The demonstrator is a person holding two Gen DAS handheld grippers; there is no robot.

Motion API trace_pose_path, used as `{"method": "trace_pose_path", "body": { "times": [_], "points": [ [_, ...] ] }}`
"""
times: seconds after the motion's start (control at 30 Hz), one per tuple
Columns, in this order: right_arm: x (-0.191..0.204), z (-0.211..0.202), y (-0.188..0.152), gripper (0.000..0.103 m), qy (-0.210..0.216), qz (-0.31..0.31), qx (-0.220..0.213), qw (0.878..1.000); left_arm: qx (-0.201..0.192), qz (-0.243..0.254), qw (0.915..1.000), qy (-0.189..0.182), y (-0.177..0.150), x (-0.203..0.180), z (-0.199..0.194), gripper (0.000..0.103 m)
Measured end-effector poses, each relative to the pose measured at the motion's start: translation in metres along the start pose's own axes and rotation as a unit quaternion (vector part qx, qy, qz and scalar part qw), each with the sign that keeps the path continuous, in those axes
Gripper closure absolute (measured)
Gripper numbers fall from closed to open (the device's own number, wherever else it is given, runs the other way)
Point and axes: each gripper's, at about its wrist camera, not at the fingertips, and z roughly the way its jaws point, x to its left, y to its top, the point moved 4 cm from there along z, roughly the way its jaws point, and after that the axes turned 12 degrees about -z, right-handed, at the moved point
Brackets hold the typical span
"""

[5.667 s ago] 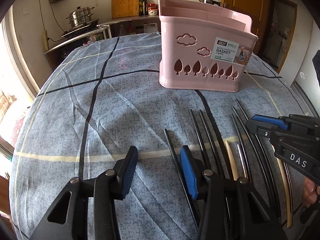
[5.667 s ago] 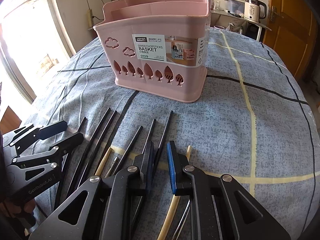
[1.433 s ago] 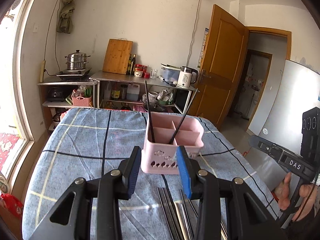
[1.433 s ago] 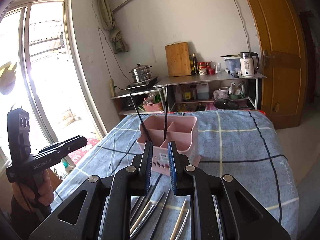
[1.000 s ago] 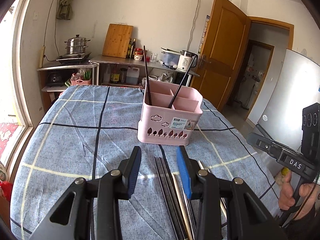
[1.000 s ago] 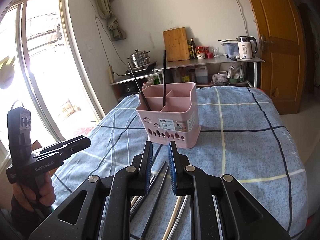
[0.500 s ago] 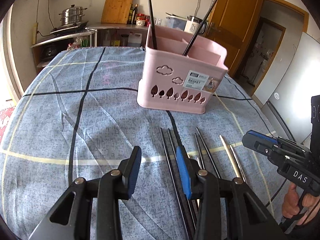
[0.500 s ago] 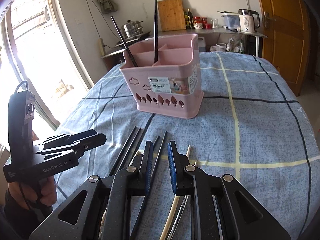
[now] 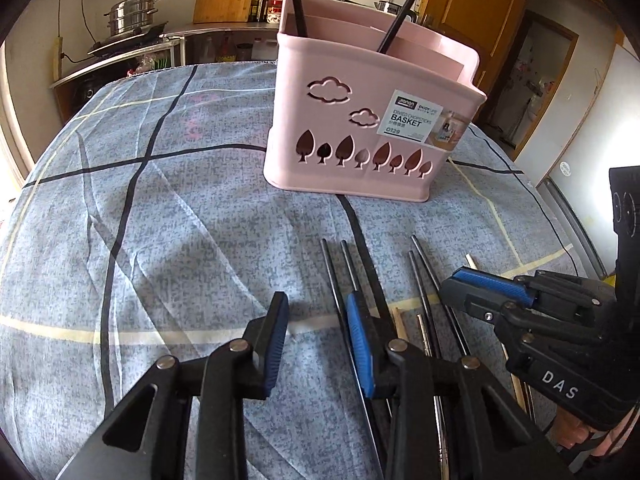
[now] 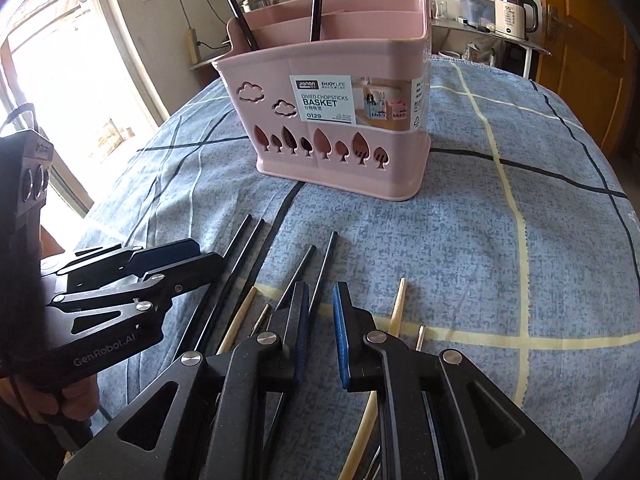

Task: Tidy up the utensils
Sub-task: 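Grasp a black chopstick with the left tool while the right tool grasps another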

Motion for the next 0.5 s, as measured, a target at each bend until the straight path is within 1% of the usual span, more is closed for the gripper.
{"method": "trace_pose_path", "body": {
  "times": [0.17, 0.33, 0.4, 0.47, 0.5],
  "points": [
    [0.0, 0.004, -0.001, 0.091, -0.001, -0.004, 0.006, 1.0, 0.003, 0.006, 1.0, 0.005, 0.006, -0.003, 0.004, 0.071],
    [0.0, 0.006, 0.002, 0.092, -0.007, -0.007, 0.009, 1.0, -0.004, 0.037, 0.9986, 0.039, 0.006, -0.013, 0.01, 0.072],
    [0.0, 0.006, 0.003, 0.093, -0.008, -0.006, 0.011, 1.0, -0.008, 0.051, 0.9971, 0.056, 0.005, -0.017, 0.011, 0.079],
    [0.0, 0.006, 0.003, 0.094, -0.008, -0.005, 0.013, 1.0, -0.007, 0.051, 0.997, 0.058, 0.006, -0.015, 0.01, 0.088],
    [0.0, 0.007, 0.004, 0.094, -0.008, -0.004, 0.014, 1.0, -0.005, 0.048, 0.9972, 0.057, 0.006, -0.013, 0.009, 0.09]
  ]
}}
